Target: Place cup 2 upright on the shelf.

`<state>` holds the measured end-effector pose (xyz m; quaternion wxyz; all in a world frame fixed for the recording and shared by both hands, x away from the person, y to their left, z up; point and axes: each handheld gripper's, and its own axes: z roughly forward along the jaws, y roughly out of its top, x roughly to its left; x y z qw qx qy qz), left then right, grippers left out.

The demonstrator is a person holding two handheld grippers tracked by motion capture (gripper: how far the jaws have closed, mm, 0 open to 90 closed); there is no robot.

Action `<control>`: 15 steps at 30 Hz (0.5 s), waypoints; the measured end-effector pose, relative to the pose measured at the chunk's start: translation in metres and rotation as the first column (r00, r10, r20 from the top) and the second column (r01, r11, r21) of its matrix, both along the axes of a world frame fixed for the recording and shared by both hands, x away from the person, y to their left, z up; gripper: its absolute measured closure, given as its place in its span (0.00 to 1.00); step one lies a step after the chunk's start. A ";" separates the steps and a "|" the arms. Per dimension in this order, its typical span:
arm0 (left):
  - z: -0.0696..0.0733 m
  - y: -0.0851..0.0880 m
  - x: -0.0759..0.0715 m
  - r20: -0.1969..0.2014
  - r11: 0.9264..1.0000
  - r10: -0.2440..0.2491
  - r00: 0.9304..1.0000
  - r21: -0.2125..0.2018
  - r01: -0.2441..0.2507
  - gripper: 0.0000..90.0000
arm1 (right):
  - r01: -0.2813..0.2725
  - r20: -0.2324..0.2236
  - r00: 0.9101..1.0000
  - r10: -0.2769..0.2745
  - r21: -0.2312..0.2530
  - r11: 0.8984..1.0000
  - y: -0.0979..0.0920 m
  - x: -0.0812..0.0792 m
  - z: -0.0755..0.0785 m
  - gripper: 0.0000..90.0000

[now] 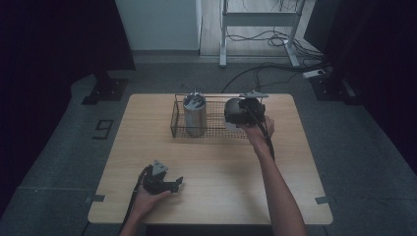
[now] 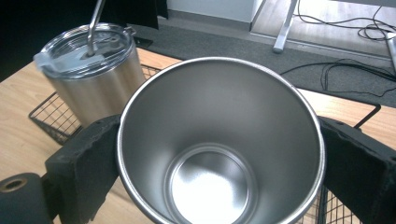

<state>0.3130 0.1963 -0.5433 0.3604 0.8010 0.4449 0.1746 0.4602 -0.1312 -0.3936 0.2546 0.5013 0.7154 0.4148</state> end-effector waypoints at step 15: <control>0.000 -0.001 0.000 -0.004 1.000 -0.008 1.000 -0.005 0.008 0.16 | 0.026 -0.023 0.999 -0.026 0.003 1.000 -0.007 0.025 -0.001 0.06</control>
